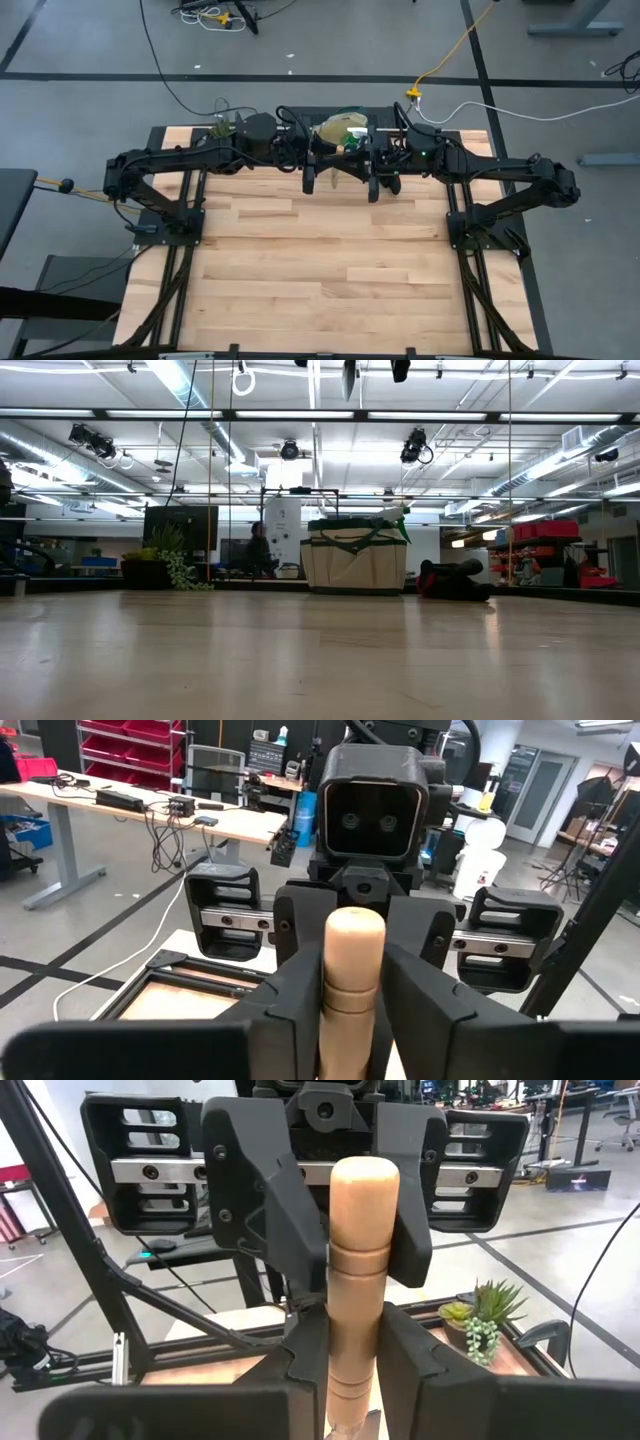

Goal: Pick & Place Garden tools in Gardening bag
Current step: Put the brown trowel into the white gardening bag

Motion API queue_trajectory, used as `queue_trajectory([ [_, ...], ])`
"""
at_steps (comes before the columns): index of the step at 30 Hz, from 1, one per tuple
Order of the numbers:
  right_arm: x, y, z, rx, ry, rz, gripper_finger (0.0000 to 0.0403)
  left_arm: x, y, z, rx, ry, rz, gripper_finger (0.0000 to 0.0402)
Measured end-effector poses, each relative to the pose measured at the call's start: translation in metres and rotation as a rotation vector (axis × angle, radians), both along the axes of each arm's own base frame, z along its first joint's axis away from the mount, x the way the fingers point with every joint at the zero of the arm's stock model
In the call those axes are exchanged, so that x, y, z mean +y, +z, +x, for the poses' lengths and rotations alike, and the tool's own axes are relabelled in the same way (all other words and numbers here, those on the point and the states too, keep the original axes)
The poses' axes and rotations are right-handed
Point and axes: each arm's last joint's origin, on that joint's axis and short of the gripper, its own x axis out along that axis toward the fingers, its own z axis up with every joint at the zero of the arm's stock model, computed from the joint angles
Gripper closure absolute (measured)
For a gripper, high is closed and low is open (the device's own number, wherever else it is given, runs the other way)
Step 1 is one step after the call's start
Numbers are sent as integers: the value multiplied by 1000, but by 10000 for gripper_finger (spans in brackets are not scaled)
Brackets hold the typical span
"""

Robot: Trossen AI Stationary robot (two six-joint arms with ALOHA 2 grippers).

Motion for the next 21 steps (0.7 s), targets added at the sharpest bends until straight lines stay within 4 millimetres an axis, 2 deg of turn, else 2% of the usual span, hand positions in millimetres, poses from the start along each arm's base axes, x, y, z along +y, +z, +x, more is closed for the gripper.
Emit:
queue_trajectory([
  [7,0,0,0,0,0,2,347,0,0,0,1,0,4,315],
  [16,0,0,0,4,0,2,347,0,0,0,1,-4,1,311],
  [21,0,-1,0,5,0,2,347,0,0,0,2,-13,1,324],
])
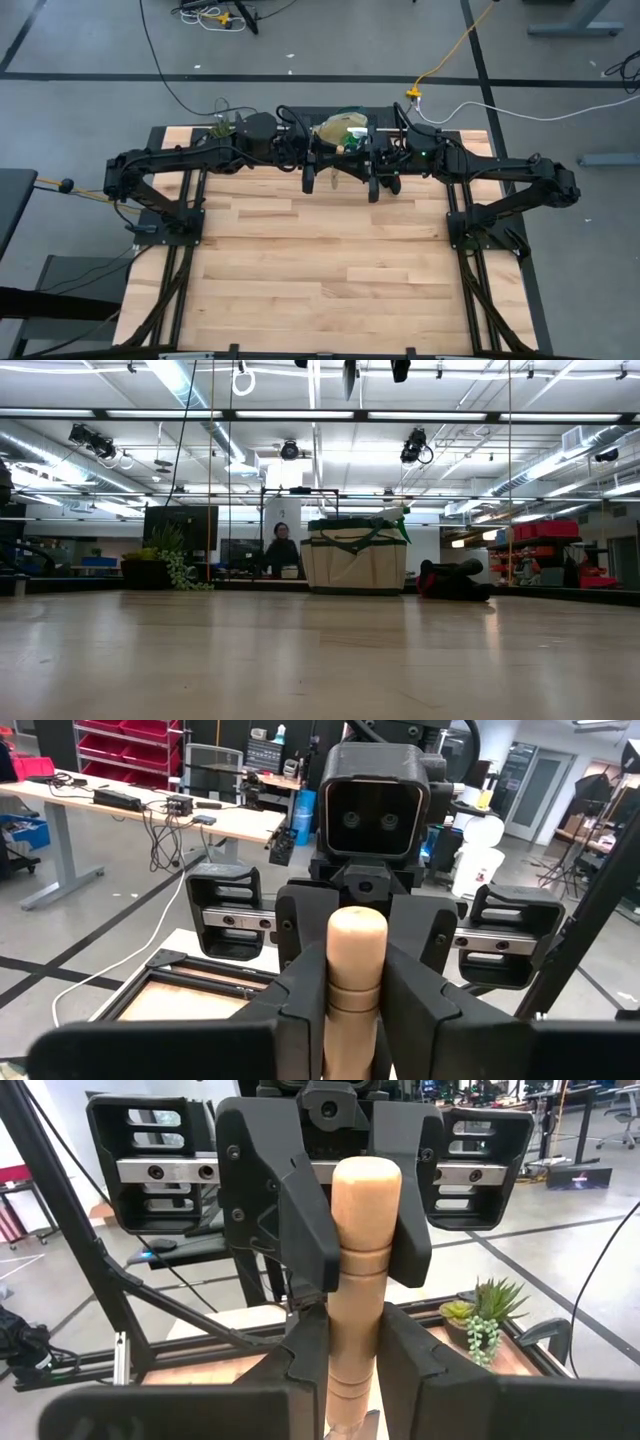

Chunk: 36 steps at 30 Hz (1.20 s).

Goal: Pick & Place Garden tools in Gardening bag
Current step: Put the brown trowel into the white gardening bag

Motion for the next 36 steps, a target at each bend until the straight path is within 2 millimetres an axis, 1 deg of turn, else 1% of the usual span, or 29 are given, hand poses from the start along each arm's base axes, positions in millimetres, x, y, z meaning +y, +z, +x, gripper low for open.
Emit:
queue_trajectory([
  [10,0,0,0,0,0,0,347,0,0,0,-1,-1,1,324],
  [13,0,0,0,0,0,-4,342,0,0,0,0,-4,17,324],
  [27,0,0,0,0,4,-14,284,-1,0,0,-3,-19,16,324],
  [36,1,4,-4,-15,8,-13,236,1,3,-4,-1,-13,16,324],
])
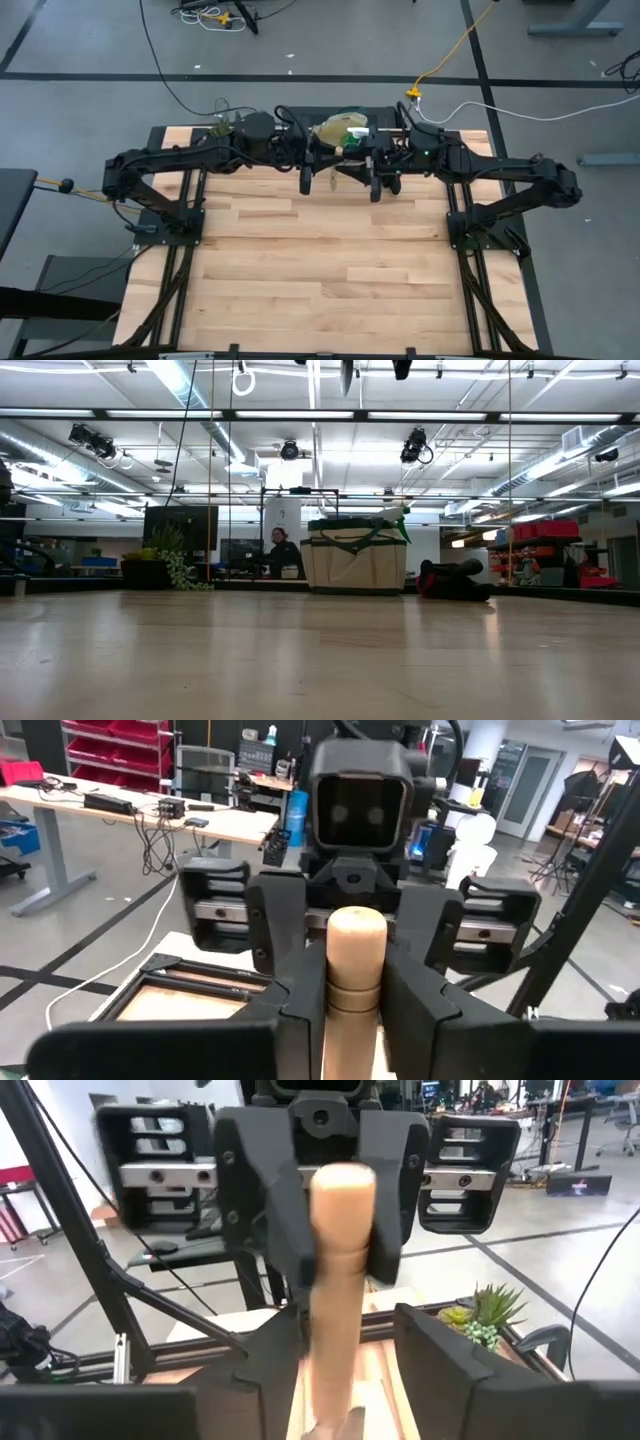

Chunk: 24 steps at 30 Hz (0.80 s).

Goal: Pick & Place Garden tools in Gardening bag
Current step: Put the brown trowel into the white gardening bag

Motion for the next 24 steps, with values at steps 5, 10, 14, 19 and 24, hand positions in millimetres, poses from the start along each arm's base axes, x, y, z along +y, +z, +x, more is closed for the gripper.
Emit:
queue_trajectory([
  [5,1,5,-8,-1,2,-29,219,-1,5,-5,-11,2,11,324],
  [10,3,13,-18,-27,1,-34,216,-2,12,-15,-18,3,17,324],
  [14,3,17,-26,-27,-6,-36,219,0,18,-23,-27,13,30,324],
  [19,5,20,-38,-9,-9,-34,228,4,26,-37,-38,34,33,324],
  [24,7,24,-50,2,-10,-33,241,8,34,-48,-67,56,41,324],
])
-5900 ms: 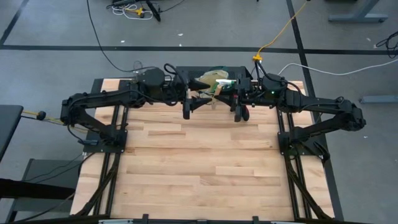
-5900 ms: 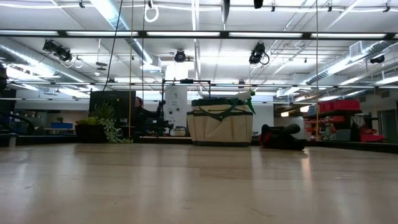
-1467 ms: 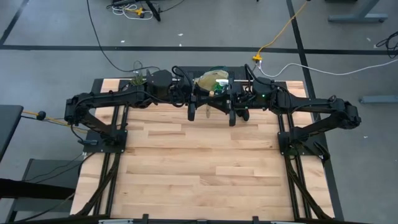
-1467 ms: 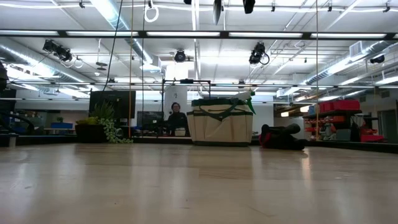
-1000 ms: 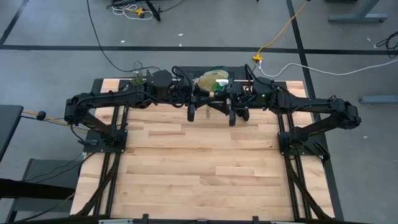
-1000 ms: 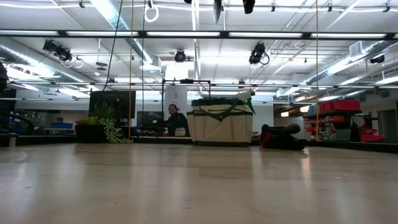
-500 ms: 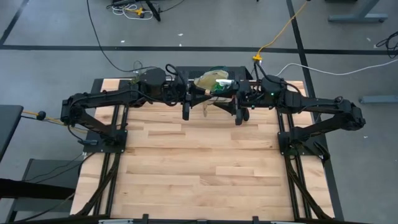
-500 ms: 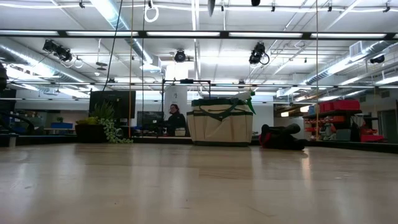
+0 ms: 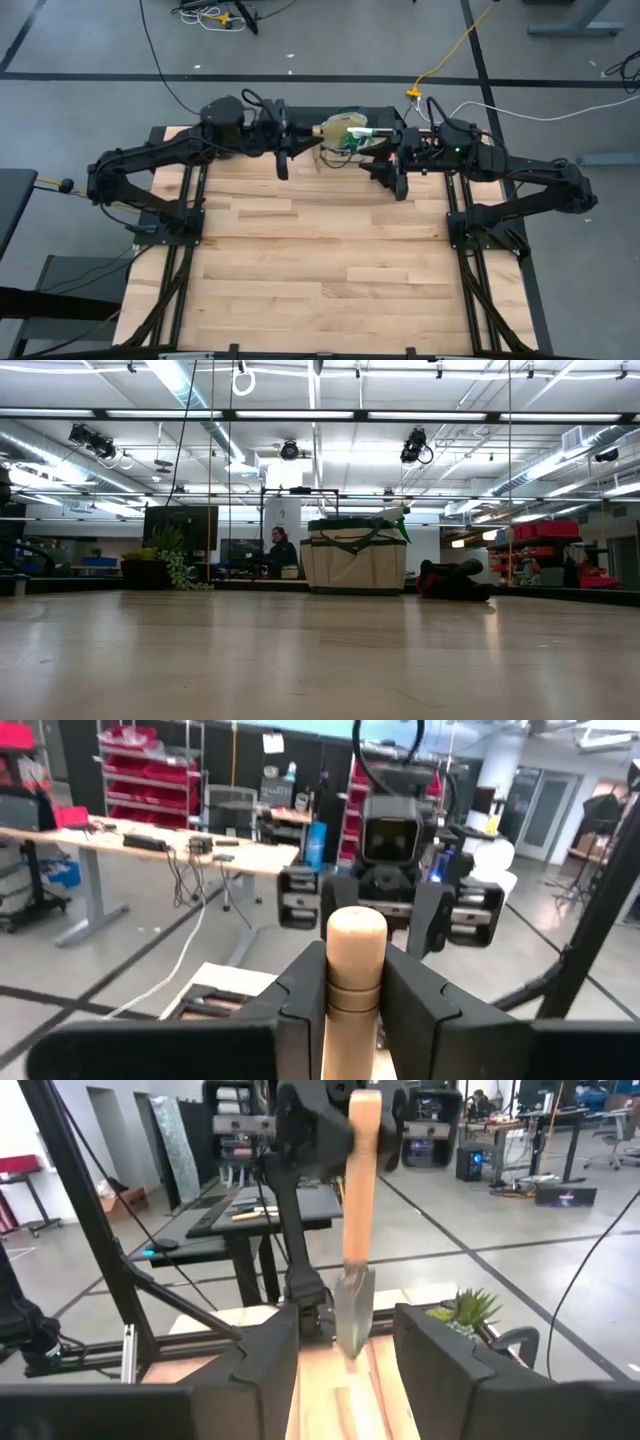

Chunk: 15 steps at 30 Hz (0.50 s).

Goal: Pick & Place Garden tools in Gardening bag
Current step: Put the brown trowel into the white gardening bag

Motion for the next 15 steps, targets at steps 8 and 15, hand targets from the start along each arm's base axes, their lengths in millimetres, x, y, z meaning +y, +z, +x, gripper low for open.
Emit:
queue_trajectory([
  [8,-1,4,-8,-7,-77,-30,268,6,3,-6,-7,17,-6,324],
  [15,-1,3,-8,3,-74,-70,302,9,-3,-5,45,25,-14,322],
])
